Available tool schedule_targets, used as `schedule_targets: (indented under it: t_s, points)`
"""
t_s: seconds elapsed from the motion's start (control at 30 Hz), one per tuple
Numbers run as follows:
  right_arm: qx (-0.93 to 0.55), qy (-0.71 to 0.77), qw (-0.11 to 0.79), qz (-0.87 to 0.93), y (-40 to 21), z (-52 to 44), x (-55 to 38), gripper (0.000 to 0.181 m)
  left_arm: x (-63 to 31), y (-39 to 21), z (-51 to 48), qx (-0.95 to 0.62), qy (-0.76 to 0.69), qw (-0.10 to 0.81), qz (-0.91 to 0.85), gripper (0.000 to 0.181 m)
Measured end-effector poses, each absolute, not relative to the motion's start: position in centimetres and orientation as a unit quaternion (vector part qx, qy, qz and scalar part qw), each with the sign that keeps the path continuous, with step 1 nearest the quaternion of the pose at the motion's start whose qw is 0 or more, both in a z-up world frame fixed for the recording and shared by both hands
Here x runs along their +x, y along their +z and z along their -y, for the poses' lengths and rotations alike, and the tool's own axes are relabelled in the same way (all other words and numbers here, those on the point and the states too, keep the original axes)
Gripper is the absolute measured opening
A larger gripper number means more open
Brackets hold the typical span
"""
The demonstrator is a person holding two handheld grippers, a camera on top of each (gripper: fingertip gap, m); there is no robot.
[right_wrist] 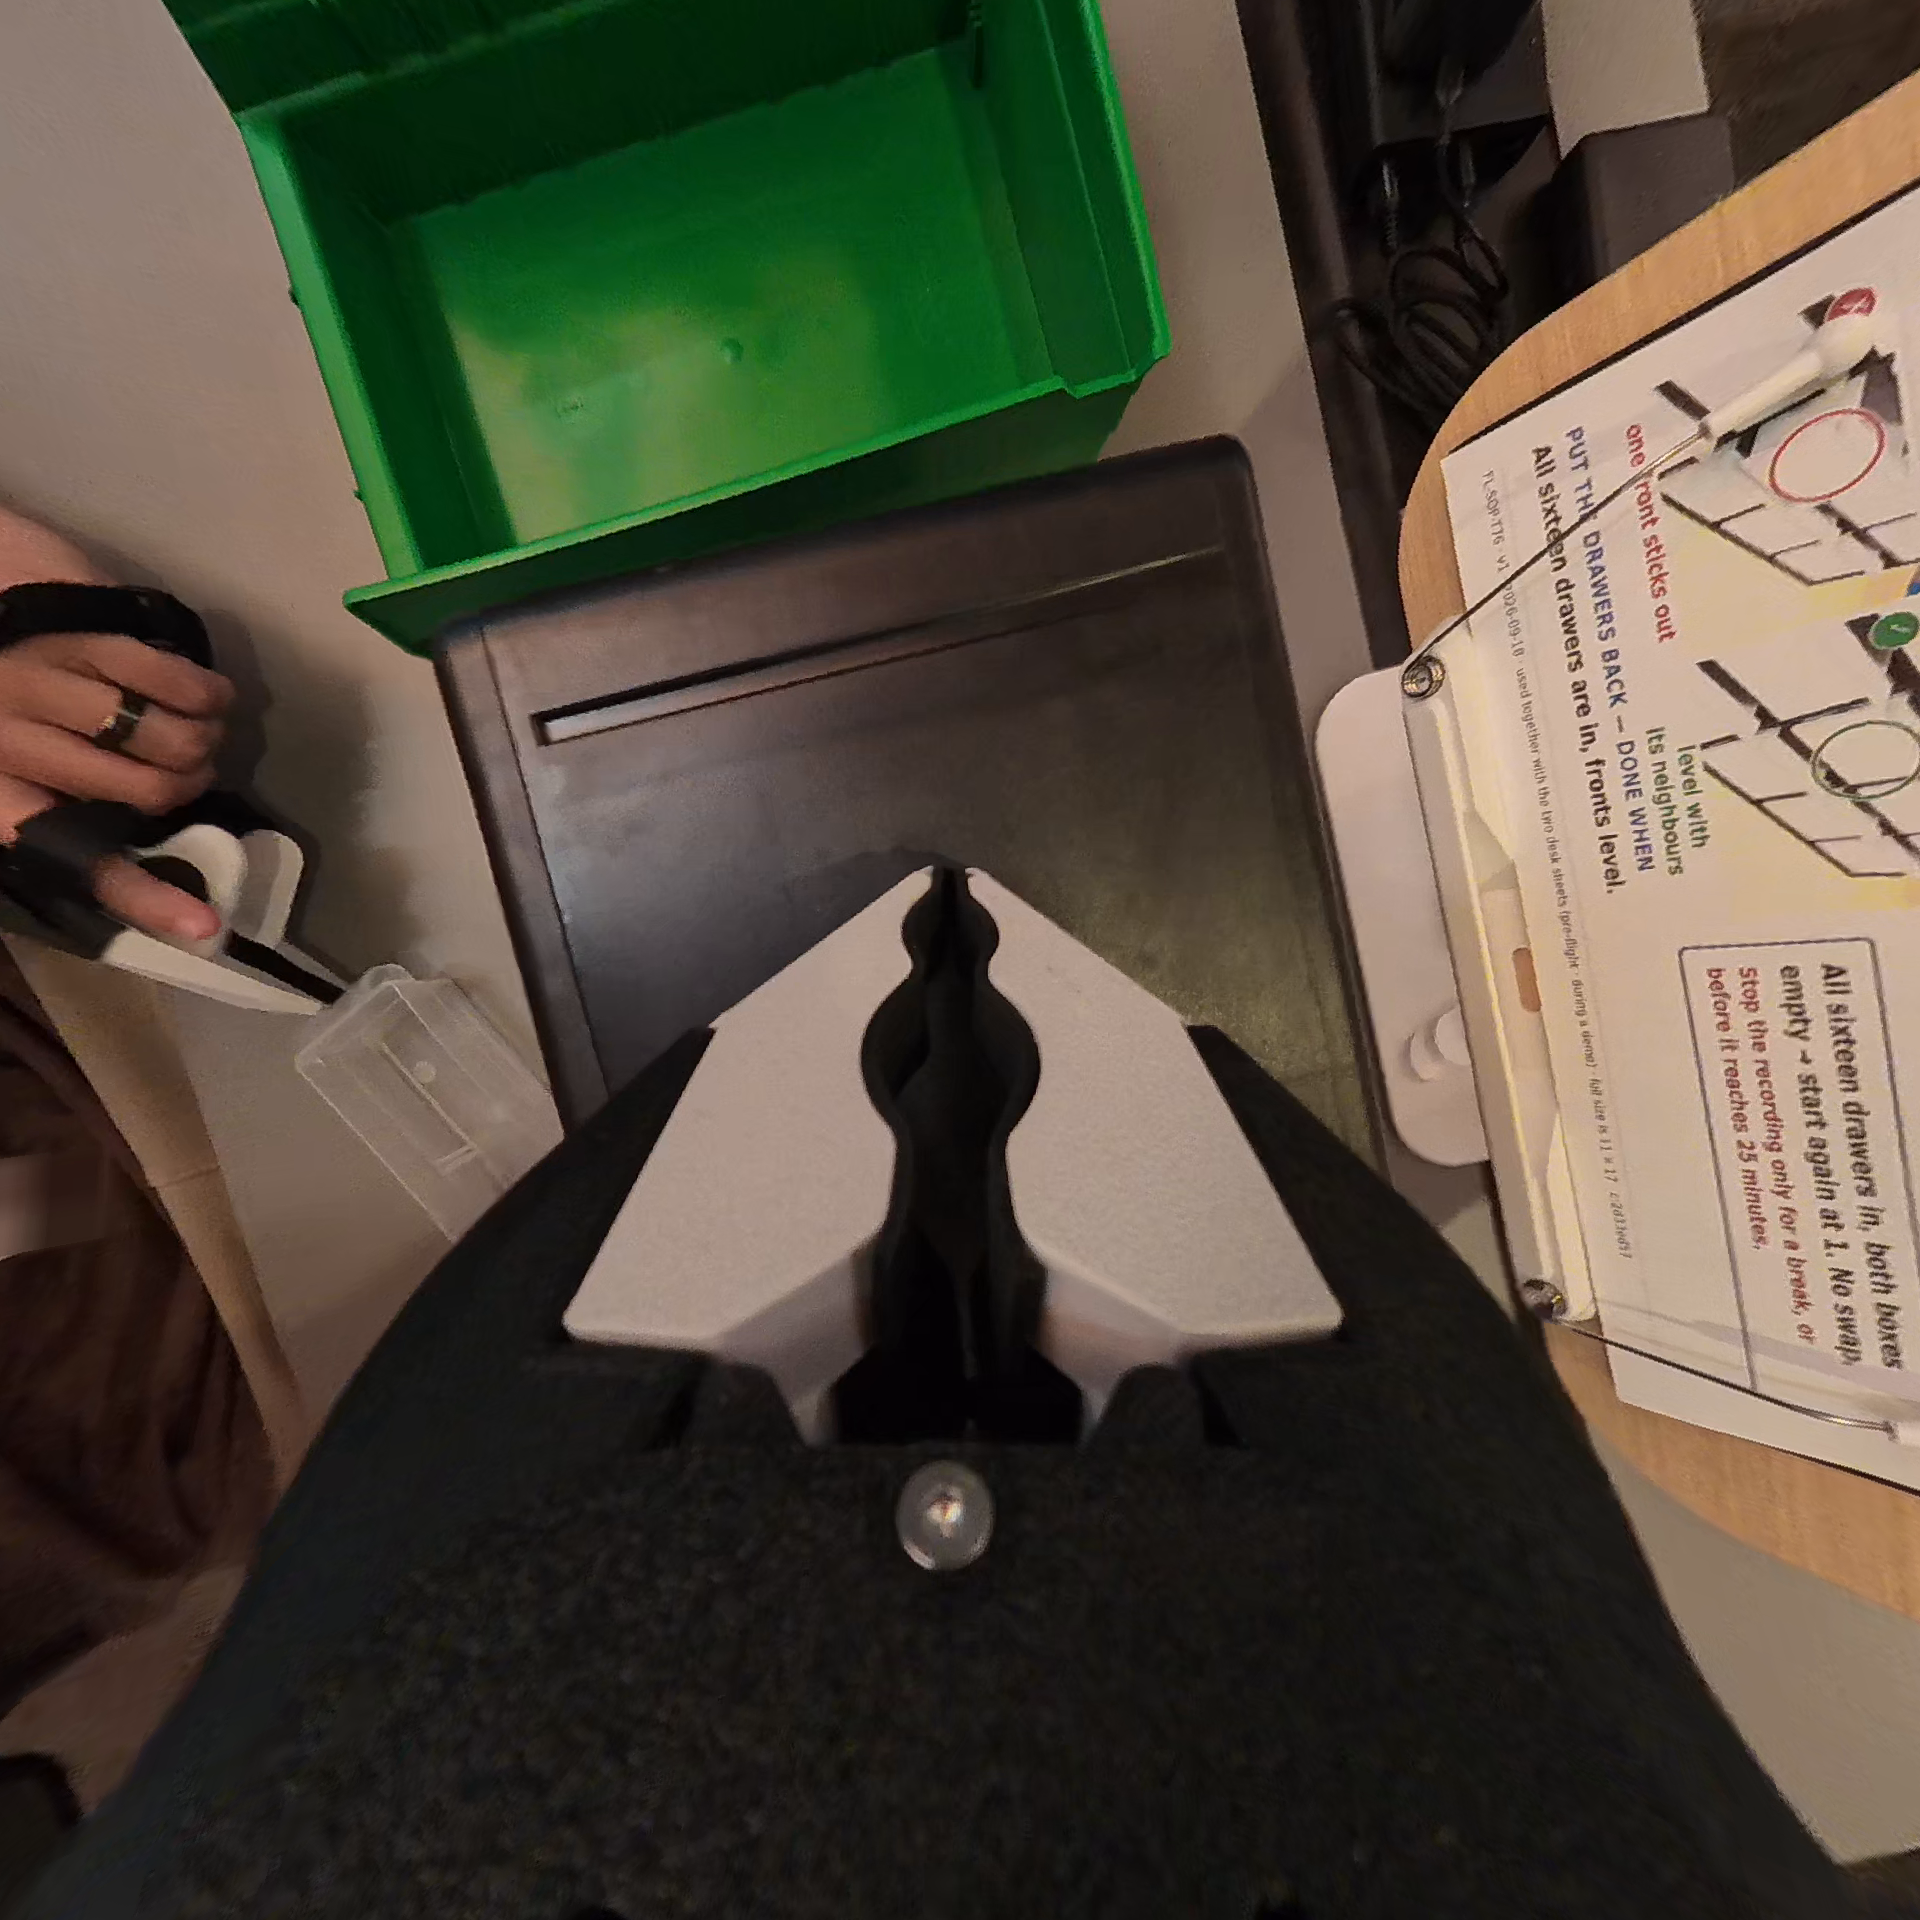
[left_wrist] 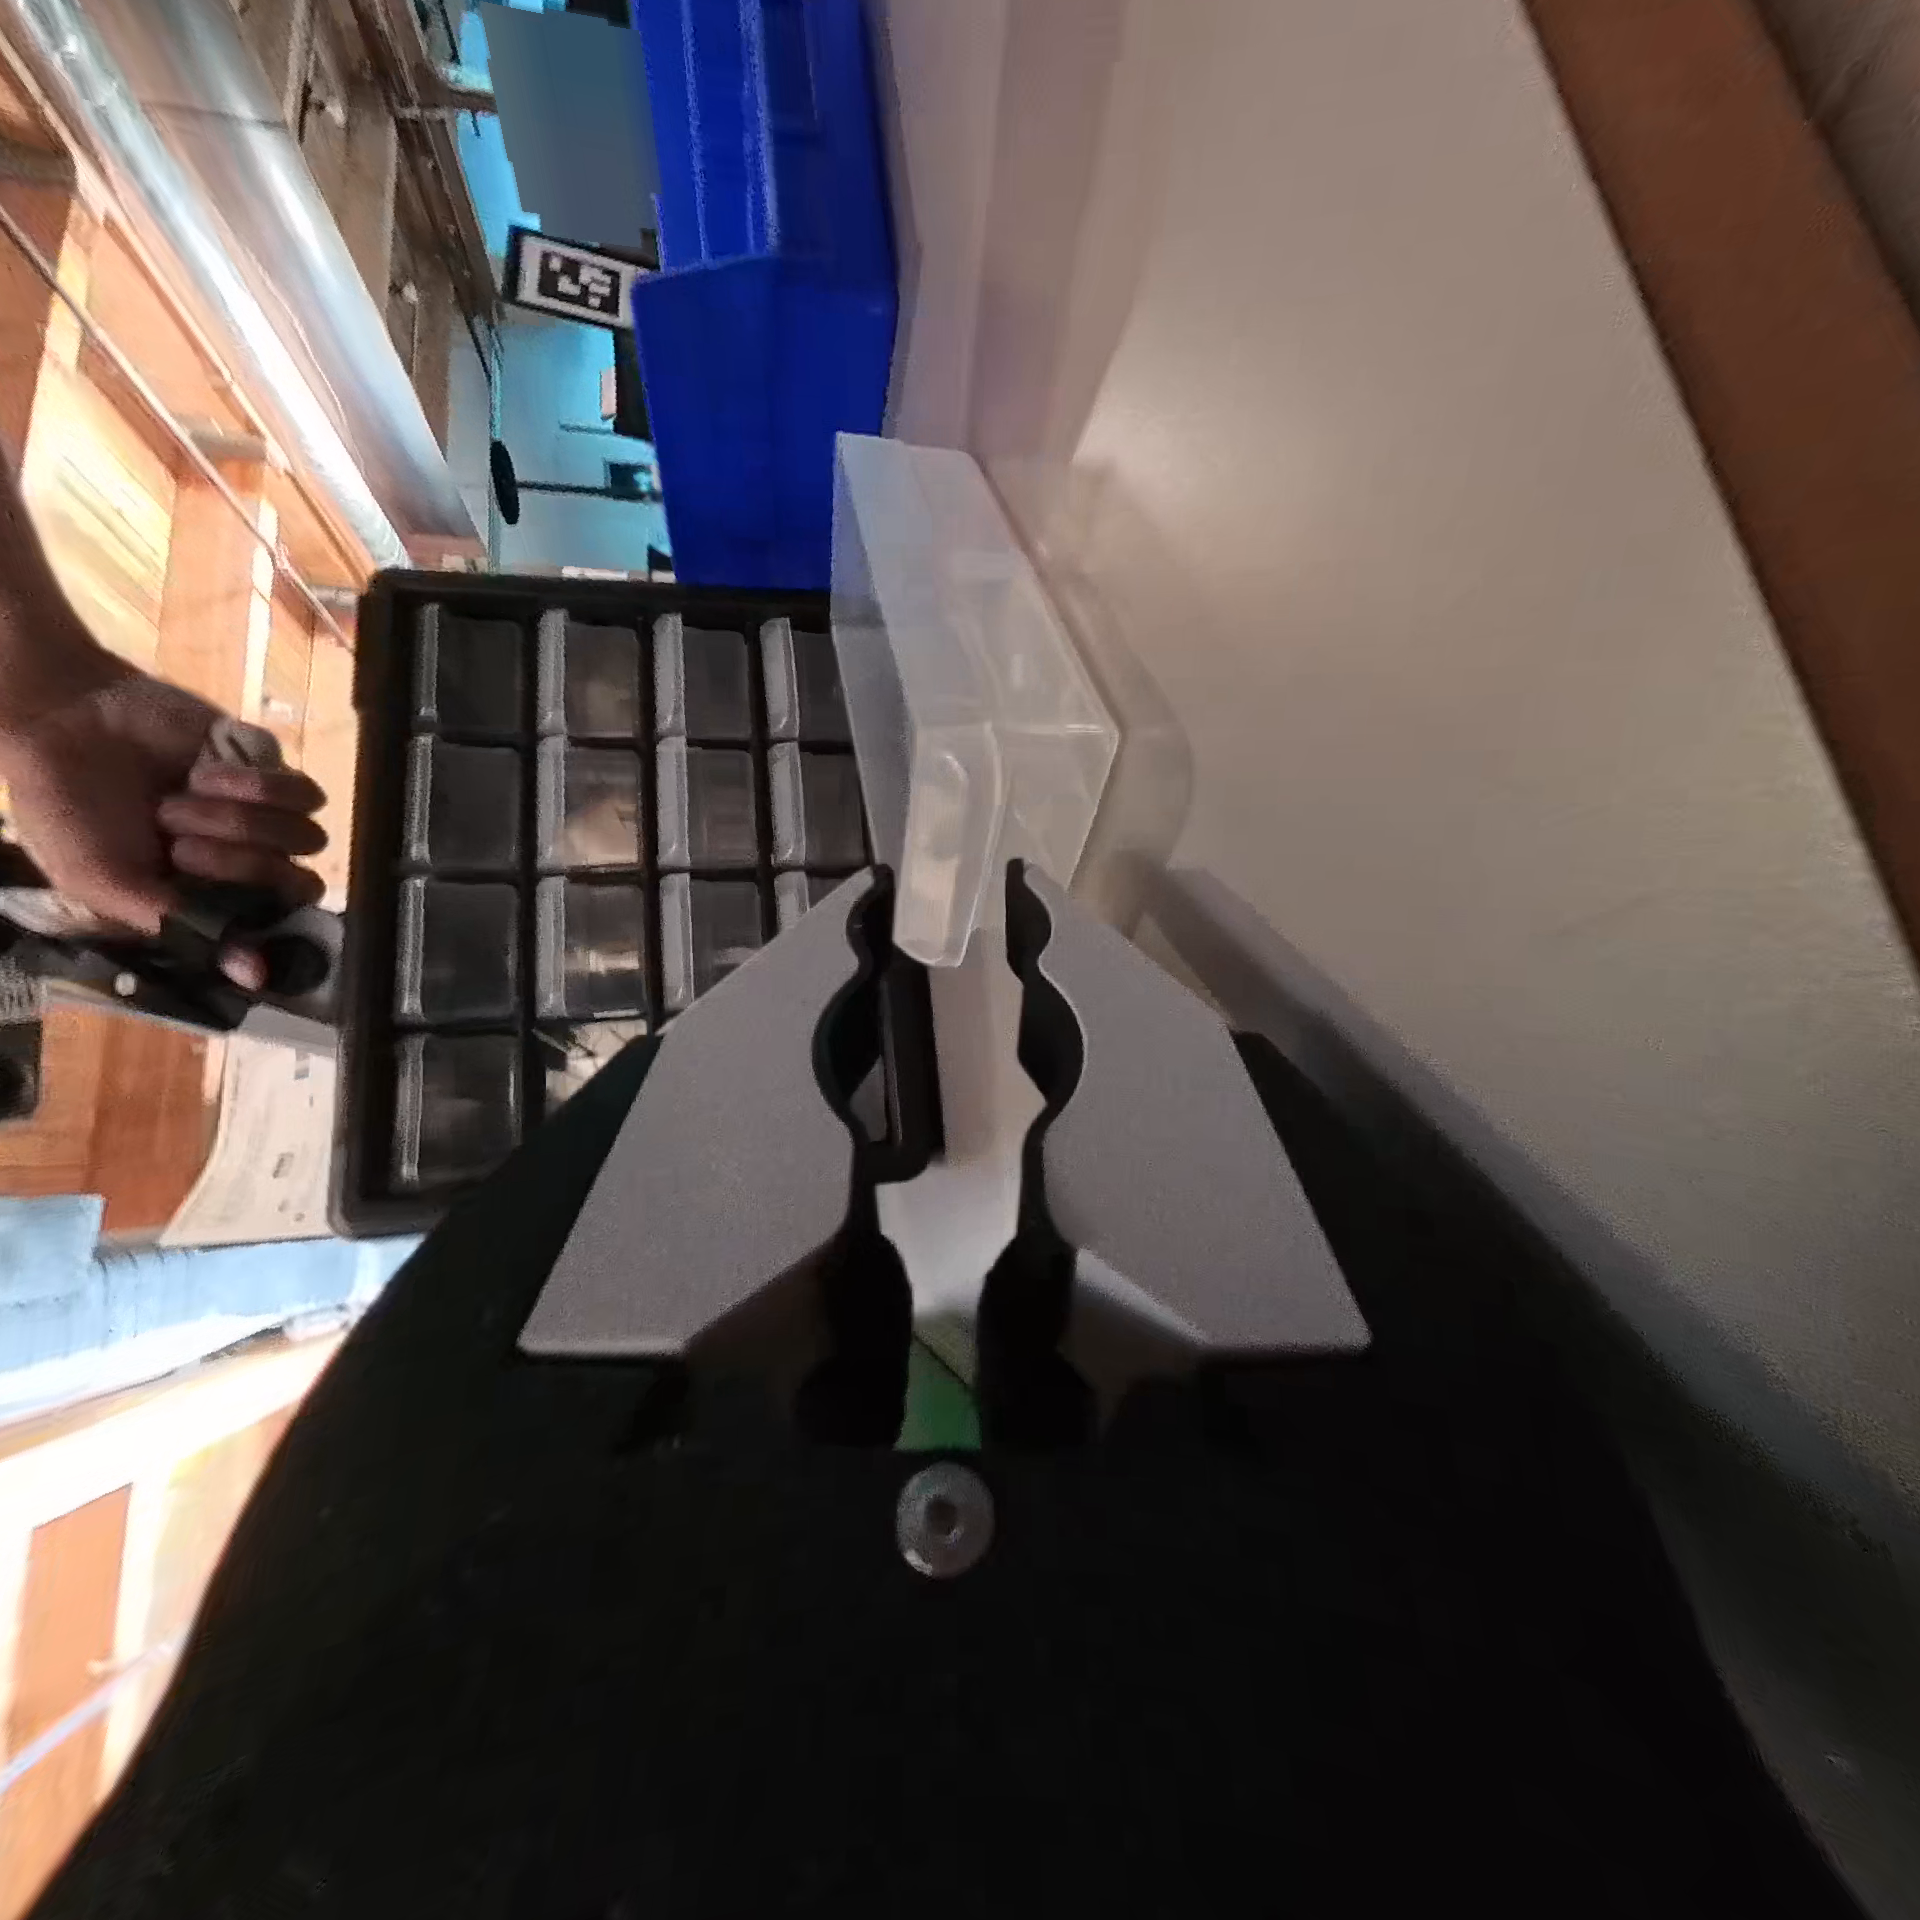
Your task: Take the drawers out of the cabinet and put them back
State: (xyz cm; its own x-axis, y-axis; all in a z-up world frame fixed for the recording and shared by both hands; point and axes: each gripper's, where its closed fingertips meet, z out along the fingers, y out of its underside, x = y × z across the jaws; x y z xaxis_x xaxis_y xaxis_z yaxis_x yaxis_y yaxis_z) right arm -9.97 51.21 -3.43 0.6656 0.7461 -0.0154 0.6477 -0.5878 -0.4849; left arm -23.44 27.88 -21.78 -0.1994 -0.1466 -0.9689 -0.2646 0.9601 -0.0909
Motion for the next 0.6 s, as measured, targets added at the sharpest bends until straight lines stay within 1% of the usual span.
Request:
schedule_targets:
  t_s: [0.03, 0.1, 0.17, 0.2, 0.23, 0.33, 0.4, 0.47, 0.5, 0.53, 0.6]
  points:
    - [-0.880, 0.103, 0.233, 0.400, -3.4, -51.2, -10.0, 0.000, -23.6, -21.5, -28.0, -0.147, 0.040, 0.620, -0.769, 0.023]
    - [-0.874, 0.125, 0.239, 0.405, -3.0, -50.3, -10.9, 0.000, -24.1, -20.9, -28.4, -0.185, 0.026, 0.621, -0.761, 0.030]
    - [-0.867, 0.160, 0.247, 0.402, -2.1, -49.0, -12.1, 0.025, -24.8, -19.7, -29.0, -0.238, 0.006, 0.625, -0.744, 0.034]
    - [-0.863, 0.161, 0.254, 0.406, -1.7, -48.3, -12.4, 0.032, -25.2, -19.2, -29.3, -0.278, -0.012, 0.621, -0.733, 0.034]
    - [-0.857, 0.159, 0.265, 0.413, -1.4, -47.6, -12.5, 0.036, -25.6, -18.9, -29.8, -0.332, -0.035, 0.605, -0.723, 0.036]
    - [-0.834, 0.173, 0.290, 0.437, -1.2, -44.1, -13.3, 0.044, -26.3, -19.0, -29.8, -0.500, -0.135, 0.518, -0.681, 0.036]
    - [-0.826, 0.184, 0.280, 0.453, -2.3, -40.8, -13.5, 0.051, -26.5, -18.6, -29.5, -0.580, -0.194, 0.477, -0.632, 0.041]
    - [-0.825, 0.188, 0.269, 0.460, -4.0, -37.7, -13.6, 0.064, -26.8, -18.5, -29.0, -0.639, -0.238, 0.438, -0.586, 0.045]
    - [-0.818, 0.196, 0.266, 0.471, -5.0, -36.1, -13.9, 0.069, -26.9, -18.7, -28.7, -0.665, -0.258, 0.414, -0.566, 0.051]
    - [-0.807, 0.202, 0.263, 0.488, -6.3, -34.5, -14.2, 0.072, -27.1, -18.9, -28.4, -0.687, -0.274, 0.392, -0.547, 0.058]
    - [-0.795, 0.194, 0.248, 0.518, -9.3, -31.9, -14.6, 0.070, -27.4, -18.7, -28.4, -0.712, -0.290, 0.381, -0.514, 0.058]
